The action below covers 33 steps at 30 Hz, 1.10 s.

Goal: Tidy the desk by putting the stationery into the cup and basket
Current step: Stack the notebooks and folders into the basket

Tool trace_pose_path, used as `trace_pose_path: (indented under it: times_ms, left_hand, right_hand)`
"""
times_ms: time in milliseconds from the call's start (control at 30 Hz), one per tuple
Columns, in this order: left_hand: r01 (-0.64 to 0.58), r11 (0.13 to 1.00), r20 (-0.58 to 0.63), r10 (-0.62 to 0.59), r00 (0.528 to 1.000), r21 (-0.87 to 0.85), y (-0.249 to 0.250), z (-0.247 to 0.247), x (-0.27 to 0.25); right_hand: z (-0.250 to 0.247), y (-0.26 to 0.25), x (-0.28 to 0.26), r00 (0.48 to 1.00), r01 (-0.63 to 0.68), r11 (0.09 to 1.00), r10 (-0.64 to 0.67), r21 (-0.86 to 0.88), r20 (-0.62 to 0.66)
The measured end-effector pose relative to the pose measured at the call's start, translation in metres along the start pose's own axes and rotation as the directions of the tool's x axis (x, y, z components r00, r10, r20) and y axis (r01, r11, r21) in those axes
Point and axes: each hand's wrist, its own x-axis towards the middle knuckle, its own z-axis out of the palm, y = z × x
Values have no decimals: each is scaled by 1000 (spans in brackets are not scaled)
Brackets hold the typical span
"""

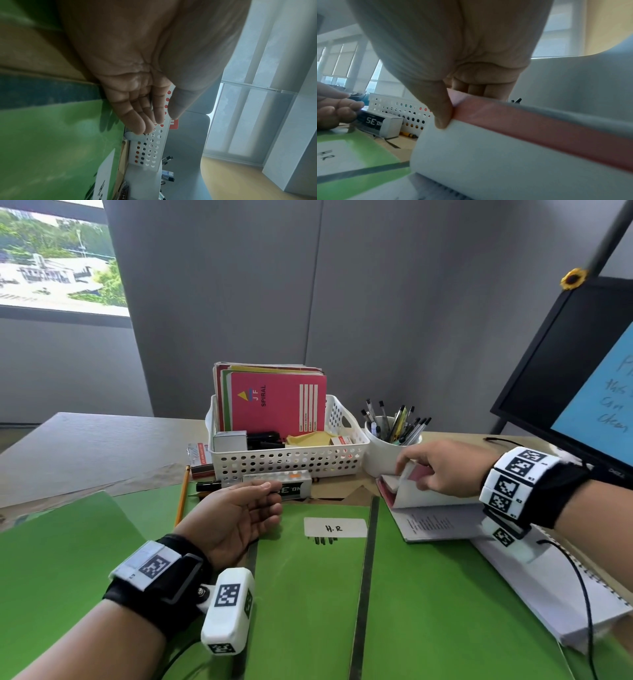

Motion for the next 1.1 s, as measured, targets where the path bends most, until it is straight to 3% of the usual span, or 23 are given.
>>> trace_pose_path:
  times_ms: [200,367,500,633,700,833,933,1033,1100]
  left_hand:
    - [0,1000,-3,0,1000,-11,0,0,-1]
    - [-7,1000,-20,7,1000,2,1,2,-2]
    - [-17,996,12,16,1000,88,2,6,-7]
    - [-8,985,151,-19,988,174,3,18,-16]
    - [-6,972,174,-36,984,234,-1,27,-20]
    - [18,948,202,-86,976,318,-8,43,-29]
    - [-4,902,256,-118,959,431,-11,47,-35]
    - [-137,814,195,30,980,565,-17,48,-35]
    - [-190,788,176,105,979,585,-18,50,-38]
  right_hand:
    - [11,3,8,997,-72,993,70,91,22]
    - [0,19,7,993,-105,940,82,326,84]
    - [-6,16,2,992,-82,758,124,648,-19]
    - [-21,-16,-11,993,-97,554,108,827,44]
    - [-30,-33,-16,998,-41,632,70,774,-5]
    - [-52,-72,-25,967,216,766,-80,605,-243]
    - [-69,-99,-23,904,371,765,-167,527,-394]
    - [-78,-116,-13,829,457,802,-227,384,-511]
    - [-82,-122,-5,742,456,865,-239,210,-626]
